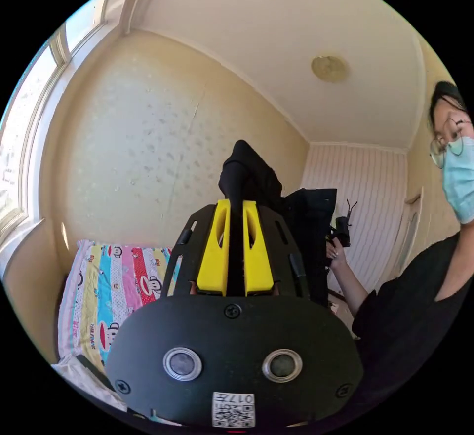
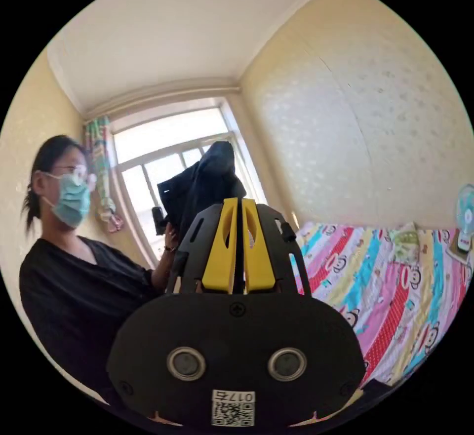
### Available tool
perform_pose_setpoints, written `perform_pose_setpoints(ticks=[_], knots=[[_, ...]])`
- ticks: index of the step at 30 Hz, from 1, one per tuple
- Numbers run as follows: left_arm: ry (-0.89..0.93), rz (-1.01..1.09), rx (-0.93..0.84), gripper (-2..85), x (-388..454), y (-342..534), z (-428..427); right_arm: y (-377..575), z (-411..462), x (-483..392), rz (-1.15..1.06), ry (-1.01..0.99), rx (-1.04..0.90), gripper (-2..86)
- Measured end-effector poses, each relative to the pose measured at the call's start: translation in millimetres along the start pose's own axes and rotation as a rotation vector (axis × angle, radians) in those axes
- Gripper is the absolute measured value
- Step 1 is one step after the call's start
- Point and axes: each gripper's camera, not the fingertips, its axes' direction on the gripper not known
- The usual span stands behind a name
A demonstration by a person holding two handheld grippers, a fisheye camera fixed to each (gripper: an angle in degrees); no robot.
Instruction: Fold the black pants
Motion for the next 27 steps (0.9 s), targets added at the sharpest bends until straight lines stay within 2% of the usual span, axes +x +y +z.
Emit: perform_pose_setpoints(ticks=[3, 5, 6, 8, 10, 12, 14, 17, 19, 21, 24, 27], knots=[[-0.123, -0.178, -0.194, 5.4, -125.9, 23.7, 108.1, -18.6, 75.7, 113.2, 0.197, 0.131, -0.034, 1.3], [-0.204, -0.386, -0.417, 7.6, -231.0, 52.7, 173.0, -21.4, 123.7, 171.7, 0.277, 0.251, -0.118, 1.3], [-0.21, -0.455, -0.459, 7.7, -254.2, 65.7, 180.1, -13.7, 151.5, 204.9, 0.354, 0.353, -0.222, 1.2], [-0.147, -0.681, -0.539, 7.8, -316.5, 133.8, 180.5, 12.8, 174.7, 241.6, 0.52, 0.395, -0.293, 0.9], [-0.112, -0.744, -0.578, 6.5, -333.2, 192.3, 166.5, 46.2, 186.5, 255.2, 0.493, 0.305, -0.331, 0.6], [-0.124, -0.751, -0.705, 4.9, -334.9, 258.0, 153.7, 114.6, 195.8, 273.5, 0.551, 0.338, -0.491, 0.5], [-0.149, -0.77, -0.962, 4.9, -328.6, 352.7, 139.5, 183.1, 195.4, 282.9, 0.632, 0.351, -0.637, 0.5], [-0.117, -0.872, -1.153, 4.8, -319.8, 446.3, 112.5, 293.2, 171.2, 294.2, 0.835, 0.375, -0.844, 0.8], [-0.053, -0.944, -1.171, 4.0, -317.3, 477.1, 98.1, 335.9, 144.6, 299.6, 0.972, 0.396, -0.87, 1.1], [-0.019, -0.98, -1.199, 2.7, -317.3, 492.9, 90.5, 362.3, 108.7, 306.8, 1.103, 0.412, -0.819, 1.9], [-0.012, -0.969, -1.287, 1.7, -317.4, 502.6, 89.4, 373.8, 80.9, 320.1, 1.178, 0.428, -0.777, 4.3], [0.03, -0.964, -1.385, 1.5, -315.6, 511.1, 96.9, 382.3, 72.2, 337.2, 1.188, 0.395, -0.825, 7.5]])
